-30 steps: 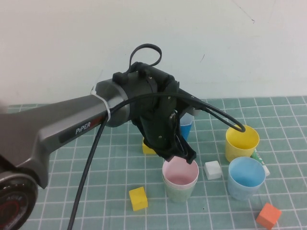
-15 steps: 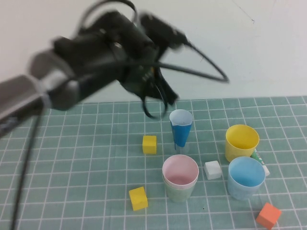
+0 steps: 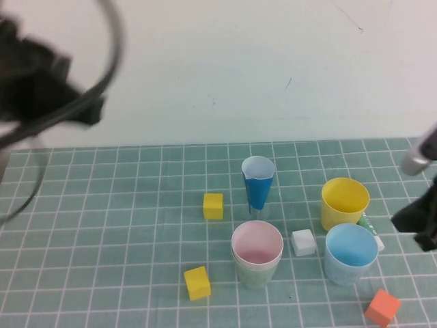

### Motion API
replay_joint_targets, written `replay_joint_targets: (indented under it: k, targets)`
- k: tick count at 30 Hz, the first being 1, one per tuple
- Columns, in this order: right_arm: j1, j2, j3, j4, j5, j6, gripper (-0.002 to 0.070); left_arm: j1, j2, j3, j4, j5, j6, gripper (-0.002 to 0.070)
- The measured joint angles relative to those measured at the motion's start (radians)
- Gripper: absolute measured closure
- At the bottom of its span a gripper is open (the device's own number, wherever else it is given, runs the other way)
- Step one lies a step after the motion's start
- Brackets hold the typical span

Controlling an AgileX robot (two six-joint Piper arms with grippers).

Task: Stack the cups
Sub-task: Pick up the yellow cup

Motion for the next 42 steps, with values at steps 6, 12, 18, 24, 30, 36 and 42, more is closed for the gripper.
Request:
replay_joint_targets:
  k: [6, 12, 18, 24, 30, 36, 42]
  targets:
    - [0.067, 0.181, -0.150, -0.070, -0.042, 0.041, 0.0638, 0.002, -0.227, 0.232, -0.182, -0.004, 0.000, 0.0673]
    - [0.067, 0.364, -0.345, -0.146, -0.074, 0.123, 0.0378, 0.002, -0.343, 0.385, -0.352, -0.005, 0.000, 0.0673]
    - [0.067, 0.552, -0.512, -0.251, -0.079, 0.239, 0.0281, 0.002, -0.358, 0.426, -0.453, -0.005, 0.000, 0.0673]
    - [0.067, 0.671, -0.593, -0.275, -0.046, 0.264, 0.0279, 0.002, -0.358, 0.430, -0.481, -0.001, 0.000, 0.0673]
    - [0.067, 0.705, -0.629, -0.281, -0.002, 0.267, 0.0497, 0.002, -0.358, 0.430, -0.484, -0.001, 0.000, 0.0675]
    - [0.067, 0.688, -0.735, -0.347, 0.119, 0.289, 0.0657, 0.002, -0.358, 0.436, -0.484, -0.031, 0.003, 0.0675]
    - [0.067, 0.536, -0.805, -0.408, 0.281, 0.346, 0.0660, 0.002, -0.358, 0.437, -0.484, -0.043, 0.003, 0.0675]
